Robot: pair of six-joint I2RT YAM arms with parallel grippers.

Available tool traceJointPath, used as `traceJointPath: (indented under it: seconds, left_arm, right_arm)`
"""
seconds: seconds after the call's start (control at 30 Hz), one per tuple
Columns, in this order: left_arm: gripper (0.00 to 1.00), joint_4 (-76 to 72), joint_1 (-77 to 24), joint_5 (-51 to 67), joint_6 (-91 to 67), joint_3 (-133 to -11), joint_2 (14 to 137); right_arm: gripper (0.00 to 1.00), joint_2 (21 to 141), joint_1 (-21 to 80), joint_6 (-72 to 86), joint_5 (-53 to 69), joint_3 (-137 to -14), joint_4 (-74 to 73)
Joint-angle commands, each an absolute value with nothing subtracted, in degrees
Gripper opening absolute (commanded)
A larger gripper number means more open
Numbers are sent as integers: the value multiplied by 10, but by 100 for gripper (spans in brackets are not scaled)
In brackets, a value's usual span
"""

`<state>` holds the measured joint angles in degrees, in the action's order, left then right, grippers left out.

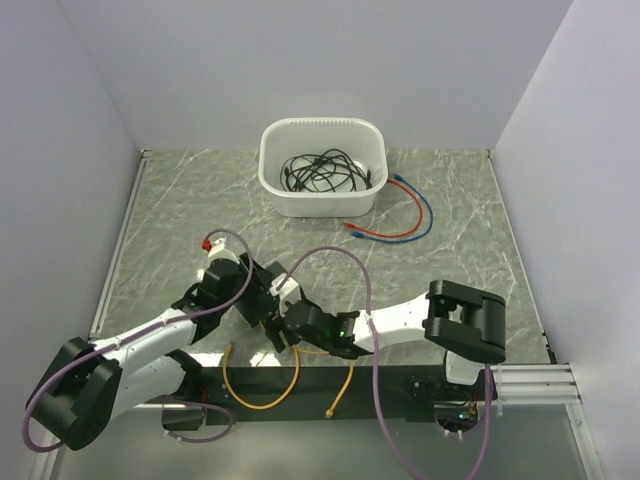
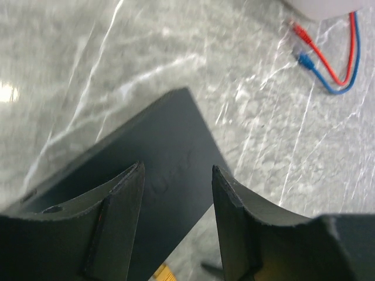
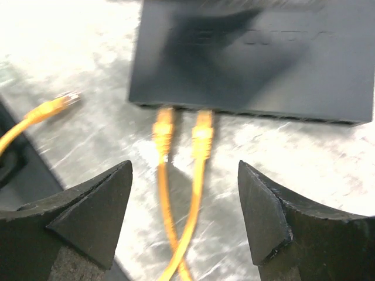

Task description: Insert the plug into the switch port

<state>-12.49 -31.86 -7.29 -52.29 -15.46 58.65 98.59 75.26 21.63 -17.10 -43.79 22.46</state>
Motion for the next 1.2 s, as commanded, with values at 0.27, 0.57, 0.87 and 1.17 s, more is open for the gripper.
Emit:
traceJointPath:
  seconds: [0.27,0.57,0.87,1.17]
  left_arm:
    - [56,-99,-245,-20,-465,-221,583]
    - [59,-78,-180,13,-454,-220,592]
    - [60,-86,-148,47,-445,-220,629]
    - [60,-62,-142,41,-428,-234,615]
  right_arm:
    - [88,913,742,267,-169,-436,150]
    - [89,923,678,298,-99,-446,120]
    - [89,1008,645,308,-38,-501,115]
    - [88,1048,631,299,-14,-560,104]
